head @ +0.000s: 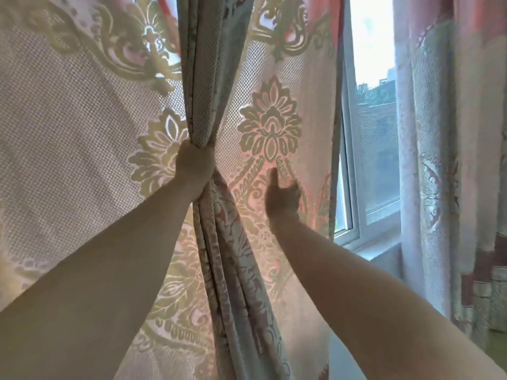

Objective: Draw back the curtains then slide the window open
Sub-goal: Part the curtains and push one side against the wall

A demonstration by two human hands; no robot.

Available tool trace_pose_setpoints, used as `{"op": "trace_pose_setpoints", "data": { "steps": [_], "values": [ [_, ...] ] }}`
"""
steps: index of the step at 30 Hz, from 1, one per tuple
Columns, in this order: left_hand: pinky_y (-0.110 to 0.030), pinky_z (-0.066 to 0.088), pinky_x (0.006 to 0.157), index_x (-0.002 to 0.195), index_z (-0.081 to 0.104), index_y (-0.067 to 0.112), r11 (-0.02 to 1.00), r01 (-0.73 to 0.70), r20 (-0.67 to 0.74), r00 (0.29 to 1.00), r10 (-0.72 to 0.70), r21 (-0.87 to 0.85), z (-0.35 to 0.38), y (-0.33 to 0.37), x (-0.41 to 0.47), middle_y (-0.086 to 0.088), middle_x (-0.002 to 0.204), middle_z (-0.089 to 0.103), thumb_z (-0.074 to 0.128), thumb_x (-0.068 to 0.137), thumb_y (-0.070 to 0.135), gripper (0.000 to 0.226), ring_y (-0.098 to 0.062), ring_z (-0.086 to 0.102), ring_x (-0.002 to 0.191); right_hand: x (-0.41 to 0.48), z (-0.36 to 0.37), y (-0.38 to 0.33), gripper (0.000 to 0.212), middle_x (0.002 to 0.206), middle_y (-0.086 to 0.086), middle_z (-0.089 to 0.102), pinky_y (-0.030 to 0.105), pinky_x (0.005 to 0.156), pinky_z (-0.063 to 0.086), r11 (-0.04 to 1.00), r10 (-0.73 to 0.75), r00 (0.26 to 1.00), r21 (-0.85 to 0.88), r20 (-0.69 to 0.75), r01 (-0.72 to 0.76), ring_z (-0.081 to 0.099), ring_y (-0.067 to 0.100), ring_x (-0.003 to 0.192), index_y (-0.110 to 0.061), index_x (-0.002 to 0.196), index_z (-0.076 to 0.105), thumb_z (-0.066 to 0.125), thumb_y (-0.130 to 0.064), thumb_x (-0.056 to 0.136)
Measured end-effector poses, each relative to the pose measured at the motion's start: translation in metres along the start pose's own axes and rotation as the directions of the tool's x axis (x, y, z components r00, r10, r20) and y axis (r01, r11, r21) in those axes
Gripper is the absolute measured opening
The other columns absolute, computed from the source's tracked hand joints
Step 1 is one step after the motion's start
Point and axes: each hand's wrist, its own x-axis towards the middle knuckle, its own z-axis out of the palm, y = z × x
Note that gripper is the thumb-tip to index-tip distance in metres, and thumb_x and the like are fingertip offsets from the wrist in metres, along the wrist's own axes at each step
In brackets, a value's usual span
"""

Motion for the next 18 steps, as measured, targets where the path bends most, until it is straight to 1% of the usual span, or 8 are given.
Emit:
{"op": "trace_pose_setpoints", "data": {
  "steps": [3,6,7,9,11,13,15,18],
  "values": [
    [-0.026,0.043,0.063,0.125,0.056,0.007,0.997,-0.076,0.068,0.995,0.075,0.012,-0.008,-0.006,-0.002,-0.006,0.105,0.065,0.065,0.082,0.061,0.070,-0.025,0.063,0.087,0.011,0.001,0.000,0.095,0.158,0.011,0.031,0.057,0.114,0.027,0.959,0.079,0.987,0.260,0.136,-0.113,0.035,0.038,0.141,-0.018,0.156,0.016,0.035,-0.079,0.086],
    [-0.034,0.052,0.077,0.124,0.054,0.008,0.992,-0.119,0.093,0.989,0.115,0.041,-0.017,-0.008,-0.001,-0.005,0.108,0.065,0.069,0.061,0.079,0.095,-0.025,0.064,0.095,0.001,0.018,-0.005,0.109,0.144,0.012,0.052,0.049,0.109,0.038,0.962,0.014,0.977,0.263,0.211,-0.071,0.052,0.033,0.126,-0.010,0.147,0.040,0.028,-0.089,0.073],
    [-0.037,0.054,0.081,0.124,0.054,0.008,0.992,-0.115,0.095,0.989,0.110,0.050,-0.019,-0.008,-0.001,-0.005,0.109,0.065,0.068,0.056,0.082,0.101,-0.026,0.064,0.096,-0.005,0.021,-0.009,0.107,0.134,0.010,0.060,0.039,0.103,0.043,0.971,-0.026,0.981,0.237,0.192,-0.021,0.057,0.030,0.117,-0.007,0.138,0.050,0.026,-0.089,0.074],
    [-0.039,0.055,0.083,0.124,0.051,0.009,0.994,-0.099,0.094,0.991,0.094,0.041,-0.021,-0.009,0.000,-0.005,0.109,0.064,0.070,0.052,0.082,0.104,-0.026,0.064,0.096,-0.023,0.023,-0.017,0.082,0.110,0.003,0.063,0.017,0.077,0.041,0.979,-0.120,0.974,0.183,0.191,0.085,0.058,0.020,0.096,-0.003,0.124,0.062,0.032,-0.073,0.092],
    [-0.042,0.058,0.081,0.121,0.052,0.011,0.996,-0.085,0.090,0.993,0.081,0.039,-0.020,-0.010,0.000,-0.006,0.105,0.065,0.069,0.045,0.089,0.110,-0.027,0.067,0.092,-0.042,0.032,-0.023,0.069,0.095,0.001,0.061,0.023,0.065,0.041,0.978,-0.178,0.954,0.149,0.241,0.145,0.058,0.017,0.081,-0.010,0.116,0.067,0.038,-0.068,0.094],
    [-0.042,0.060,0.077,0.120,0.050,0.012,0.998,-0.067,0.121,0.990,0.066,0.010,-0.014,-0.011,0.001,-0.007,0.103,0.067,0.070,0.041,0.090,0.112,-0.028,0.069,0.088,-0.059,0.048,-0.025,0.081,0.077,0.008,0.069,0.040,0.067,0.056,0.978,-0.194,0.937,0.134,0.289,0.161,0.069,0.029,0.070,-0.017,0.089,0.073,0.036,-0.088,0.076],
    [-0.041,0.060,0.079,0.123,0.043,0.012,0.998,-0.047,0.157,0.986,0.052,-0.034,-0.009,-0.008,-0.001,-0.008,0.108,0.067,0.078,0.044,0.080,0.110,-0.027,0.069,0.093,-0.069,0.064,-0.023,0.066,0.064,0.012,0.068,0.056,0.067,0.057,0.975,-0.174,0.931,0.189,0.320,0.117,0.071,0.039,0.068,-0.017,0.069,0.067,0.043,-0.078,0.077],
    [-0.036,0.051,0.088,0.131,0.037,0.014,0.995,0.019,0.113,0.993,-0.030,0.098,-0.007,-0.009,0.002,-0.001,0.118,0.056,0.085,0.056,0.057,0.100,-0.023,0.058,0.102,-0.063,0.069,-0.018,0.061,0.077,0.013,0.075,0.052,0.078,0.057,0.972,-0.148,0.931,0.225,0.334,0.074,0.073,0.032,0.083,-0.008,0.078,0.074,0.056,-0.066,0.083]
  ]
}}
